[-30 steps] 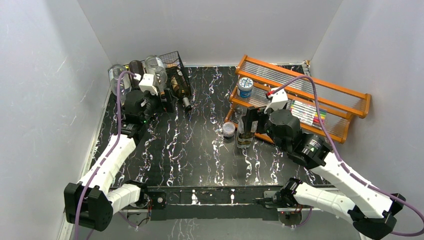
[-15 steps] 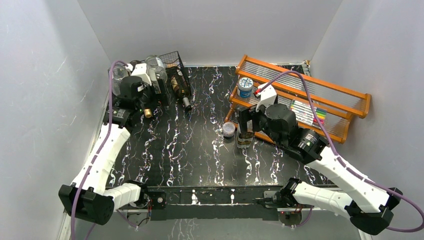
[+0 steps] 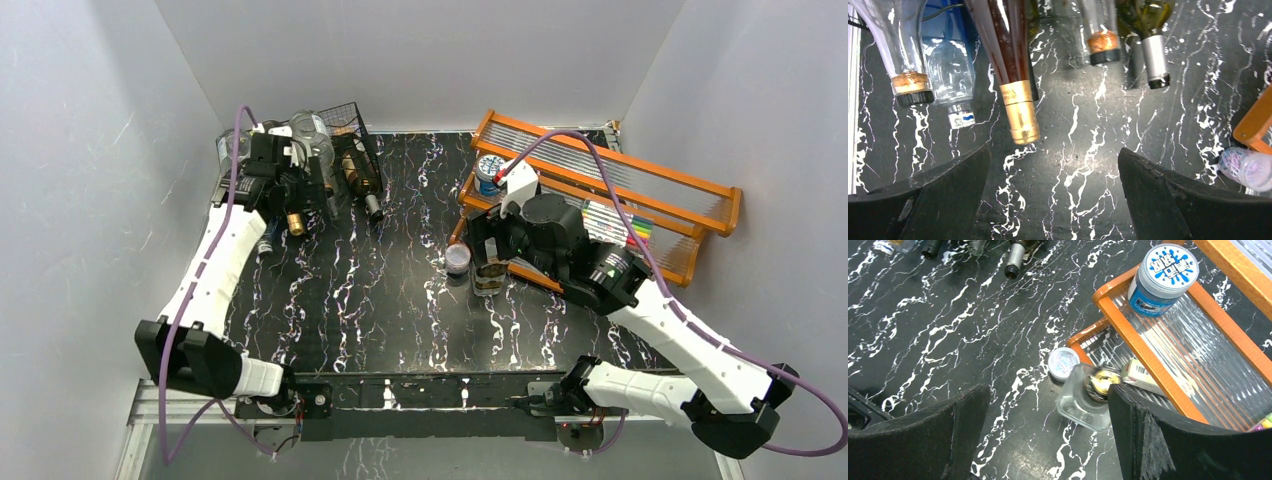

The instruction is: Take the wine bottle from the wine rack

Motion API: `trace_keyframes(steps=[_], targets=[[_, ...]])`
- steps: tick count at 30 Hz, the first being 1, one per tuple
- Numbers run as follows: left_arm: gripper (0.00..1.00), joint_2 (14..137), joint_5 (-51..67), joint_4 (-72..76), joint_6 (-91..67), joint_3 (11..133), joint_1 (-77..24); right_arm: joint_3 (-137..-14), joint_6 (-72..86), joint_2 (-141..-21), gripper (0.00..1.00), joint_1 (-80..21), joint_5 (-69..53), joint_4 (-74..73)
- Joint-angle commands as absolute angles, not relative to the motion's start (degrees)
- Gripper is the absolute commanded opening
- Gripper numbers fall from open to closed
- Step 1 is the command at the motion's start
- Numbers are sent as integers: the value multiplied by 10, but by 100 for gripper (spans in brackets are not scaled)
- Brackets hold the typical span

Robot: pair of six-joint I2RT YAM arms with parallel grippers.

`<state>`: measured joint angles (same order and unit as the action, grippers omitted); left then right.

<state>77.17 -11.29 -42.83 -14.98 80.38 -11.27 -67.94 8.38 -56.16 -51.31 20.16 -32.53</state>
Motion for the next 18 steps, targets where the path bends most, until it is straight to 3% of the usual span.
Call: trace_keyframes(steps=[1, 7, 18], targets=[[98, 801, -109, -448, -158, 836, -85, -720, 81, -544, 98, -511, 177, -328], [98, 817, -53, -409, -165, 823, -83, -717, 87, -533, 98, -511, 203, -357], [98, 827, -104, -416, -146, 806, -66, -757, 119, -534, 98, -511, 210, -382]])
